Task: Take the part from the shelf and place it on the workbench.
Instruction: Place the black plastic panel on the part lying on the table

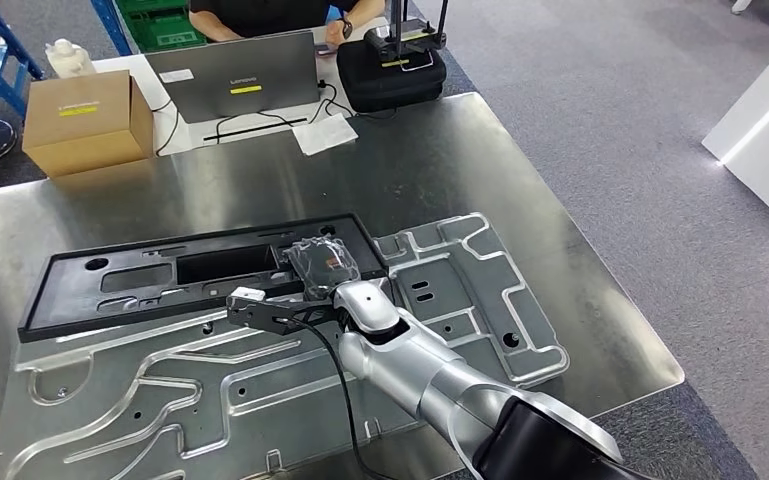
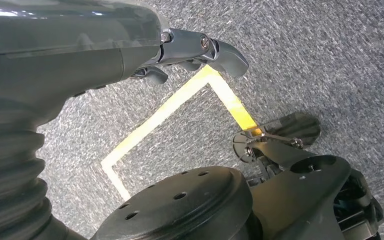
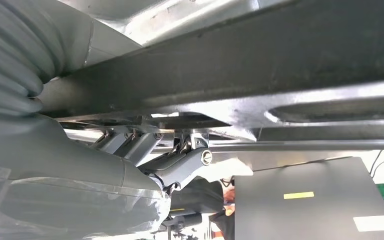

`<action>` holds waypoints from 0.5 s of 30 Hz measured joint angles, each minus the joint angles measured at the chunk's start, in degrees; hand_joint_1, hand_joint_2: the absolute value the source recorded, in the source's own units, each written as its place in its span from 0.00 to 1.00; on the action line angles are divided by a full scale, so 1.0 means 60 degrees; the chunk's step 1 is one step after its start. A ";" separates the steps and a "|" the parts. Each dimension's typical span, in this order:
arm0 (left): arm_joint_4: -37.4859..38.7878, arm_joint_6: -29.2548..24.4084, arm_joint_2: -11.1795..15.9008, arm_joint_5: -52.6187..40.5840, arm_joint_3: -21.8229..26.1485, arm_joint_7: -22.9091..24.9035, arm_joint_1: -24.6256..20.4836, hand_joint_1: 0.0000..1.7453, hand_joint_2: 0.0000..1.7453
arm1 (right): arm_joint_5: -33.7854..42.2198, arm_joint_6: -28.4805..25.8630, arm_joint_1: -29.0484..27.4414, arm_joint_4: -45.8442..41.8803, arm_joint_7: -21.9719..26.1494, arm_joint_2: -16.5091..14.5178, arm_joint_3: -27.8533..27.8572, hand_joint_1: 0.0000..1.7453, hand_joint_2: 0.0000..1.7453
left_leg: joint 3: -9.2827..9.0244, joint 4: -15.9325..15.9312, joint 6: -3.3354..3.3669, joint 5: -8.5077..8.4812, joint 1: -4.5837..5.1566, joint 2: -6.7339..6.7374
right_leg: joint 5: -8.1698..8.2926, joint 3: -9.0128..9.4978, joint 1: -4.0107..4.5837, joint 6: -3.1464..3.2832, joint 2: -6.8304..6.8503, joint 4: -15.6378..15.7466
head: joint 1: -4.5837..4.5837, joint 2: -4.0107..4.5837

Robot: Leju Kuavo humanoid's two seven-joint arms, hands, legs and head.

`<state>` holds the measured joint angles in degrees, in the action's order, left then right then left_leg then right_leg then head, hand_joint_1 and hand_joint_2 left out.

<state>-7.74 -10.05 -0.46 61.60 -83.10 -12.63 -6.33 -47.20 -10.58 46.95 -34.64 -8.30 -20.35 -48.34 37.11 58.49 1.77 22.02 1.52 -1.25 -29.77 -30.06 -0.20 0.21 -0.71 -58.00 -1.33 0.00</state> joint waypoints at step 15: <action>0.0000 0.0015 0.0000 -0.0037 -0.0004 -0.0040 0.0002 0.00 1.00 | 0.0092 -0.0127 0.0116 0.0180 -0.0026 0.0000 -0.0188 1.00 1.00 | -0.0007 -0.0002 -0.0002 0.0007 -0.0005 -0.0001 | -0.0004 0.0016 0.0001 0.0004 0.0001 0.0015 | 0.0003 0.0000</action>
<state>-7.74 -9.97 -0.46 61.37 -83.12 -12.87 -6.32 -46.65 -11.34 47.64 -33.56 -8.46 -20.35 -49.47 37.06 58.48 1.75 22.06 1.49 -1.26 -29.80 -29.97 -0.20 0.23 -0.70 -57.91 -1.31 0.00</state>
